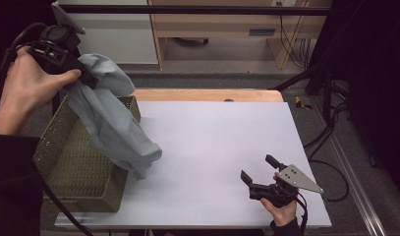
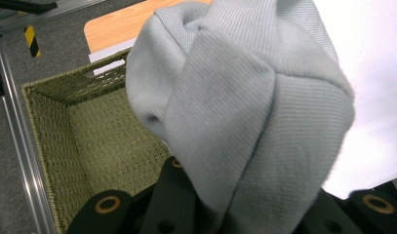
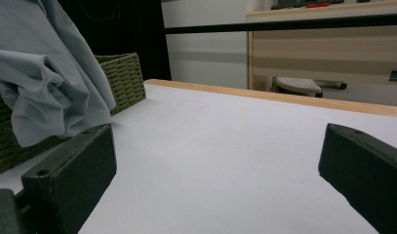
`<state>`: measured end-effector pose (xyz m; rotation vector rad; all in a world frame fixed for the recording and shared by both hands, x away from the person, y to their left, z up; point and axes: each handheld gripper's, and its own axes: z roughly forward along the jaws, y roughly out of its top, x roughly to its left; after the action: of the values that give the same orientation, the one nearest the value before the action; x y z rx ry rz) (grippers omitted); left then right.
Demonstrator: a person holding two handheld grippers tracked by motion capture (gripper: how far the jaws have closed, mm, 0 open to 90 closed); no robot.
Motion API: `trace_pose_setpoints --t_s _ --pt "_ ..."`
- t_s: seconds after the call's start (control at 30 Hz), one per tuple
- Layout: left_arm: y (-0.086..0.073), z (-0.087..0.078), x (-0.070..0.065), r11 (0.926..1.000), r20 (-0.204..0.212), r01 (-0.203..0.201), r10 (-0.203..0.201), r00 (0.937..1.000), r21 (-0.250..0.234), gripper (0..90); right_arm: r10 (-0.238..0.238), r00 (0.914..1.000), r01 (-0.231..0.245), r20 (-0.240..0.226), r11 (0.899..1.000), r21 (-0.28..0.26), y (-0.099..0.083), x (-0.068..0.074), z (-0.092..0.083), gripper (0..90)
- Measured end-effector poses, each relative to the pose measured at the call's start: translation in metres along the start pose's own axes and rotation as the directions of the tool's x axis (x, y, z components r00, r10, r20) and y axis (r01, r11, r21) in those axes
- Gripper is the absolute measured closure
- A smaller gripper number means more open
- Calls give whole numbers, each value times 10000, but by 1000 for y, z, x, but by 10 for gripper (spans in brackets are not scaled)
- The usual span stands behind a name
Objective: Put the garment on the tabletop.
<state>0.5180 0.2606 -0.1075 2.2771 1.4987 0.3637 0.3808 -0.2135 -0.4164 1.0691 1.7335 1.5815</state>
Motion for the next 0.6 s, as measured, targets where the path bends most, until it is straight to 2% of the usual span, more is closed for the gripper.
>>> trace_pose_setpoints --t_s 0.07,0.17,0.2,0.23,0.33,0.4,0.43,0.5,0.57,0.6 --pt "1 0 -3 10000 -22 17 -17 10000 -44 801 9 10000 -9 -9 10000 -6 0 0 0 7" --pt "3 1 -10 9997 101 -220 221 9997 -87 802 -22 10000 23 13 10000 -20 0 0 0 7" --pt "5 2 -17 9991 129 -413 414 9991 -76 803 29 10000 -30 34 10000 33 0 1 0 7" --pt "5 2 -17 9991 129 -413 414 9991 -76 802 29 10000 -30 34 10000 33 0 1 0 7" --pt "9 3 -33 9976 220 -672 675 9975 -144 803 -45 10000 45 -25 10000 46 -1 1 -1 7" --pt "14 4 -50 9943 304 -1056 1060 9939 -167 803 -64 10000 65 -74 10000 41 -1 0 -3 7" --pt "14 4 -50 9943 304 -1056 1060 9939 -167 803 -64 10000 65 -74 10000 41 -1 0 -3 7" --pt "18 4 -61 9909 342 -1330 1337 9904 -223 803 -146 9999 146 -75 9999 -3 -1 0 -3 6" --pt "21 5 -71 9848 382 -1727 1732 9841 -156 804 125 9999 -125 -77 9999 -12 -1 2 -3 6" --pt "22 5 -76 9827 419 -1841 1848 9819 -200 804 -22 9999 23 -132 10000 42 0 0 -4 6"
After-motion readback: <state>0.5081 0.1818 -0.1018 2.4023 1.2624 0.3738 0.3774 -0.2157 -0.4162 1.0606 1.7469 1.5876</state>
